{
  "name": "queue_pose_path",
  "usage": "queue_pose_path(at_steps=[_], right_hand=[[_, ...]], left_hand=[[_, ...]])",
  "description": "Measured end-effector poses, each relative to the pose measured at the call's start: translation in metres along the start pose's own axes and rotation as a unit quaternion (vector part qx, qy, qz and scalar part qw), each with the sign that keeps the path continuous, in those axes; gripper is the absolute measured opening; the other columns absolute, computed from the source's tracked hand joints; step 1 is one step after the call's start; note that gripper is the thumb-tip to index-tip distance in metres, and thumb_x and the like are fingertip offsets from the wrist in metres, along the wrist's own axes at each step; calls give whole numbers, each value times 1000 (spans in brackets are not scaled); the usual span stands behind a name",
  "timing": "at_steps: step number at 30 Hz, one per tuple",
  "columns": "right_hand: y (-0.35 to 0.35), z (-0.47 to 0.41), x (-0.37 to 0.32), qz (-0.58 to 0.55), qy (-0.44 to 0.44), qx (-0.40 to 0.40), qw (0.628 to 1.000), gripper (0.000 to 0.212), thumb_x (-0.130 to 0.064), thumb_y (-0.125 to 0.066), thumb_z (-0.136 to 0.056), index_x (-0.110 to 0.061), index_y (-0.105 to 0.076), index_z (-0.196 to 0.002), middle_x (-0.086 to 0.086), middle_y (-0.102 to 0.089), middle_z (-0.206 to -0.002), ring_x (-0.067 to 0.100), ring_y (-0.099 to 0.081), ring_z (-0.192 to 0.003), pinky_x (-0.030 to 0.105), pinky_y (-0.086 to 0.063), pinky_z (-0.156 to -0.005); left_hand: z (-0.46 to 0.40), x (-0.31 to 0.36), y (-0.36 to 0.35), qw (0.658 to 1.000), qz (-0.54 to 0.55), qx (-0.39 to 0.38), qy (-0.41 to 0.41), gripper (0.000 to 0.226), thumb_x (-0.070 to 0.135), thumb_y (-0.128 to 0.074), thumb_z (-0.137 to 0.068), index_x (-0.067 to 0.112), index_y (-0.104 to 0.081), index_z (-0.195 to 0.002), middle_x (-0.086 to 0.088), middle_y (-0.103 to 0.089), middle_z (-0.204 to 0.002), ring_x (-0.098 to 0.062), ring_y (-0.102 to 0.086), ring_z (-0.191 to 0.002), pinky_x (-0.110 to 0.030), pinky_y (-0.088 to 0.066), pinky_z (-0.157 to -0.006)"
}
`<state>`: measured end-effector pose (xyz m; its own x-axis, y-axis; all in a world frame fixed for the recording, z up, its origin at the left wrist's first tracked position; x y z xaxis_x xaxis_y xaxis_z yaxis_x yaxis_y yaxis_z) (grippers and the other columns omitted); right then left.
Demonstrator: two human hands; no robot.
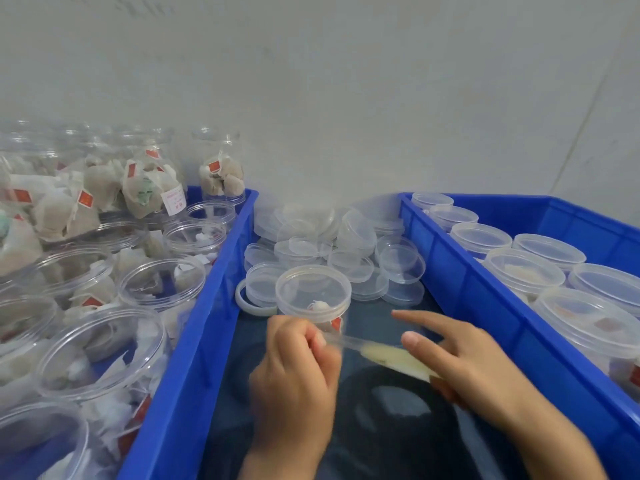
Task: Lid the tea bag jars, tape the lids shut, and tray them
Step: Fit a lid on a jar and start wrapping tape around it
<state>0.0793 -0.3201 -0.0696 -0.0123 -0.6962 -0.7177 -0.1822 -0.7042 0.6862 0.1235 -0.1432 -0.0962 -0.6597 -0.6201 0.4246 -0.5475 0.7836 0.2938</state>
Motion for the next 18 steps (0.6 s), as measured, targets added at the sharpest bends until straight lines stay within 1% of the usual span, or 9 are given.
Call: queue_pose_path(at_steps=[1,2,4,7,10,11,13,16,18], right_hand=[[3,0,3,21,-8,12,1000,60,-82,-39,-62,-51,-54,-111,-3,-56,-47,0,-53,-50,28,-43,-62],[4,0,5,44,-14,33,998,61,-80,-40,-60,-49,-55,-110,-7,-57,-48,-1,-54,-53,29,-44,-64],[1,-3,7,88,-17,97,991,60,-80,-41,-59,-46,-58,-106,-13,-58,-50,-3,-54,-59,27,-42,-59],[-10,-7,4,143,7,232,962,70,-84,-32,-56,-41,-62,-103,-14,-56,-52,5,-55,-61,24,-33,-54],[-18,-5,1,159,37,332,929,66,-76,-35,-65,-30,-67,-100,-12,-53,-58,17,-51,-57,18,-24,-52],[-19,-5,1,153,41,346,925,63,-74,-40,-68,-27,-67,-100,-11,-54,-59,20,-53,-58,20,-23,-52],[-21,-4,1,136,38,357,923,59,-68,-49,-68,-24,-66,-104,-6,-60,-62,28,-61,-65,25,-26,-59],[-23,-4,2,124,39,369,920,59,-65,-52,-68,-23,-65,-107,-1,-67,-68,32,-64,-73,28,-29,-65],[-24,-5,3,119,33,364,923,60,-66,-50,-68,-23,-63,-109,0,-68,-71,33,-64,-77,29,-31,-66]], left_hand=[[-3,-5,3,1000,3,13,20,6,18,-40,-79,15,-35,-82,-11,-50,-70,-29,-51,-47,-30,-33,-38],[-5,-9,5,999,0,25,45,7,19,-39,-80,14,-36,-82,-13,-50,-72,-31,-50,-48,-28,-34,-38],[-6,-17,5,995,-11,42,90,13,21,-38,-82,8,-41,-81,-15,-49,-74,-32,-49,-49,-32,-39,-39],[-4,-23,0,990,-2,54,131,19,26,-35,-85,10,-42,-80,-5,-42,-78,-24,-38,-52,-32,-36,-44],[0,-26,-3,986,5,57,156,21,31,-31,-84,13,-42,-83,0,-40,-80,-23,-37,-57,-32,-33,-51],[1,-26,-3,986,6,53,160,18,31,-31,-84,16,-39,-83,0,-40,-81,-25,-38,-58,-32,-32,-52],[2,-26,-4,986,0,44,162,11,31,-32,-84,20,-35,-85,0,-40,-80,-29,-42,-59,-33,-32,-51],[3,-26,-5,985,-14,38,168,16,29,-34,-84,15,-42,-84,-9,-48,-79,-36,-50,-61,-38,-38,-49],[3,-26,-5,984,-20,37,170,18,30,-34,-85,15,-43,-85,-10,-49,-81,-37,-51,-63,-40,-40,-49]])
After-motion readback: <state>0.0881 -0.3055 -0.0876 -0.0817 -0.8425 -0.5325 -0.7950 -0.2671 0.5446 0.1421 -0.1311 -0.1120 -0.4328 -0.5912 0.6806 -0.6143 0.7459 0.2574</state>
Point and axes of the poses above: each hand's wrist, its own z-axis away from the middle knuckle, its own y-axis out of the back of the hand, x = y × z, the point moved 2 cm from there along -z, towards the middle knuckle
